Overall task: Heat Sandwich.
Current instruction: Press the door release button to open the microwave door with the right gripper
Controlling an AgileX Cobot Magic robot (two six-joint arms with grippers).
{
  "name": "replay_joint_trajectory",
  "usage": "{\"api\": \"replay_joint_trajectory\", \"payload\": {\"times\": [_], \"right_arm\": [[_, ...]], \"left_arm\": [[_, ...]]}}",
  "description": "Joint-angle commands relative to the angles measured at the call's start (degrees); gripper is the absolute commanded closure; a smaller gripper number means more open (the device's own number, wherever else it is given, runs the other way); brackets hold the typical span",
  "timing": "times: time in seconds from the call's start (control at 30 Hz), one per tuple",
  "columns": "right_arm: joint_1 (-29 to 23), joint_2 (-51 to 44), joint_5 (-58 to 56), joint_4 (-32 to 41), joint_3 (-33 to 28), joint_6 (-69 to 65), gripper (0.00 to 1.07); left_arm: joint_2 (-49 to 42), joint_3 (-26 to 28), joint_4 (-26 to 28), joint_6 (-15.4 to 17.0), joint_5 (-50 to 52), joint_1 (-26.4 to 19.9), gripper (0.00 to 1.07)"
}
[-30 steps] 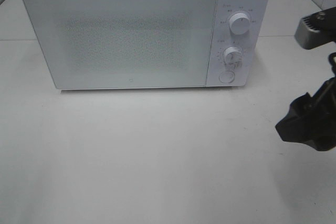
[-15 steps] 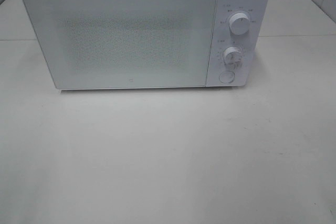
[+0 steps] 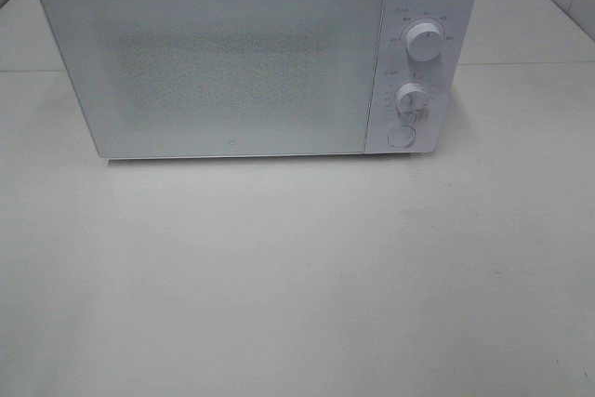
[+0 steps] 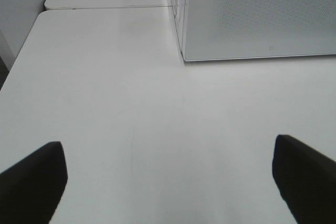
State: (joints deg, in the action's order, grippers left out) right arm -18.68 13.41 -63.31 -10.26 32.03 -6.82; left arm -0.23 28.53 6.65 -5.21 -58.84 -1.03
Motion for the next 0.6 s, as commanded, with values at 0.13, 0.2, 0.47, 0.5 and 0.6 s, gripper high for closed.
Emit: {"api": "replay_joint_trajectory", "payload": {"times": [0.13, 0.2, 0.47, 0.5, 0.6], "right_arm": [[6.6, -8.8, 3.3, 0.5, -2.8, 0.7, 0.31], [7.4, -10.0, 3.9, 0.7, -3.2, 0.7, 0.31], [11.4, -15.2, 3.9, 0.7, -3.2, 0.8, 0.31], [11.4, -15.2, 3.9, 0.7, -3.2, 0.8, 0.31], [11.4, -15.2, 3.9, 0.7, -3.2, 0.7, 0.31]], "left_arm": [[-1.6, -0.2, 0.2, 0.2, 0.0, -0.2, 0.03], [-1.6, -0.2, 0.2, 0.2, 0.0, -0.2, 0.03], [-1.6, -0.2, 0.2, 0.2, 0.0, -0.2, 0.03], [-1.6, -0.2, 0.2, 0.2, 0.0, -0.2, 0.03], [-1.6, -0.2, 0.2, 0.2, 0.0, -0.2, 0.03]]}}
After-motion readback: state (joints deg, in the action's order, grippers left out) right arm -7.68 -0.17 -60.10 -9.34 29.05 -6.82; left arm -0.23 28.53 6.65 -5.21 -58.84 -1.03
